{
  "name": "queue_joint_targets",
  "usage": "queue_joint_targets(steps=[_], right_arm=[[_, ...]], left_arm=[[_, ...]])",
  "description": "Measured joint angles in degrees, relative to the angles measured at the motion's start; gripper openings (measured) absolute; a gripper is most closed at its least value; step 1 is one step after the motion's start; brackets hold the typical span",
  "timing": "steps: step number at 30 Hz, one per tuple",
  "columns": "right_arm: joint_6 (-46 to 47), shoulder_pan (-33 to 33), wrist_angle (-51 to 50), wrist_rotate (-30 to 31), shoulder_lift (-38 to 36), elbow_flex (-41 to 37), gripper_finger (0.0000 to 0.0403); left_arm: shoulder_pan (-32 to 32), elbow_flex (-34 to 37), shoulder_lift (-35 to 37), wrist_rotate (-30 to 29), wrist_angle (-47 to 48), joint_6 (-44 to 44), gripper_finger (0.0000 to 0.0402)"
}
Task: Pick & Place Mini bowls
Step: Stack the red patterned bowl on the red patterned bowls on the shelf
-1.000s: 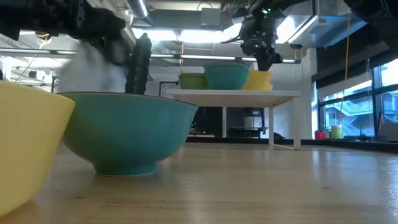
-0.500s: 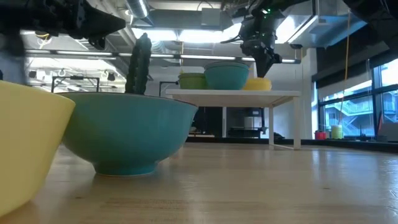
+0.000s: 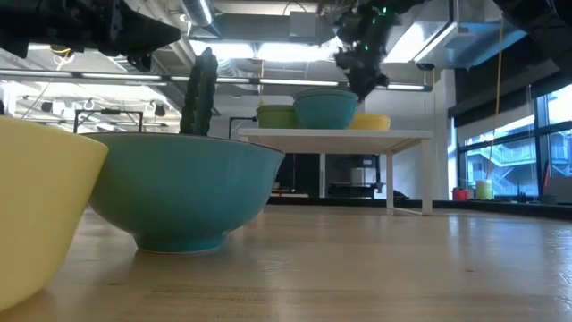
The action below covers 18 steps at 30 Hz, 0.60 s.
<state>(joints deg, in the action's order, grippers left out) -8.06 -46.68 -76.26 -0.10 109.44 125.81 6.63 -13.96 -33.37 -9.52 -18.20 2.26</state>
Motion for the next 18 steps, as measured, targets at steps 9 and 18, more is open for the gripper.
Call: queue_joint_targets(steps=[9, 18], right_arm=[[-7.78, 17.63, 13.10, -21.71, -18.39, 7.67, 0.0007], [7.67, 52.30, 20.31, 3.69, -41.13, -20.04, 0.0003]], left_arm=[[0.00, 0.00, 0.00, 0.00, 0.55, 1.03, 0.0006], [0.02, 0.00, -0.01, 0.02, 1.58, 1.49, 0.0006]])
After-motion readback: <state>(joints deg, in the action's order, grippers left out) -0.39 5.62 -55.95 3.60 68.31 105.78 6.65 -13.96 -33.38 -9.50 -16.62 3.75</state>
